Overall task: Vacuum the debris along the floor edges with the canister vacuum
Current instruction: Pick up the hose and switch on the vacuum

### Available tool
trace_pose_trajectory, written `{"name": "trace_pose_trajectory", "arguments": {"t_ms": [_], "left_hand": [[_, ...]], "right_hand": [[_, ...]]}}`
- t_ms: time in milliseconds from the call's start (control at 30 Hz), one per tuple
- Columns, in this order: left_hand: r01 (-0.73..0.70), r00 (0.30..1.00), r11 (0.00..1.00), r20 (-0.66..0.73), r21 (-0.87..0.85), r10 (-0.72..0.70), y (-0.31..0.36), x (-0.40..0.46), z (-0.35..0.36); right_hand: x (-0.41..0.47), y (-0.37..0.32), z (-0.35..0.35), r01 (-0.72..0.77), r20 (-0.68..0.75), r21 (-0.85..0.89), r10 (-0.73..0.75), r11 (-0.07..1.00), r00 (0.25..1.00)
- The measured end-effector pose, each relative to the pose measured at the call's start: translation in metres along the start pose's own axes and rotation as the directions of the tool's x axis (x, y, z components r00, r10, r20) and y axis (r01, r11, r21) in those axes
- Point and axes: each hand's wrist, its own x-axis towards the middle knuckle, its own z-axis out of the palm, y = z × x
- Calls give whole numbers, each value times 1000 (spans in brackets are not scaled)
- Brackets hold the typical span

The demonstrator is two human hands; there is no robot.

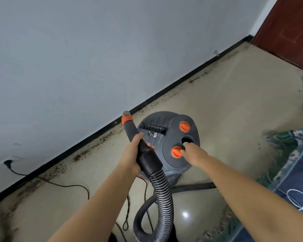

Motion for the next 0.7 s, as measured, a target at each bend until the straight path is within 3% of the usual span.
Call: {"name": "trace_pose_trajectory", "arguments": {"t_ms": [167,400,700], "left_hand": [[-28,997,997,-63,68,33,-22,16,-16],[2,994,999,-108,-34,-6,-49,21,-43],[-115,989,992,-100,-47,110,-32,6,-45]], "right_hand": [[25,-9,24,67,23,-249,-63,966,998],[40,-6,37,144,4,-525,-167,839,986],[47,-10,32,77,157,-384,-17,920,987]]}}
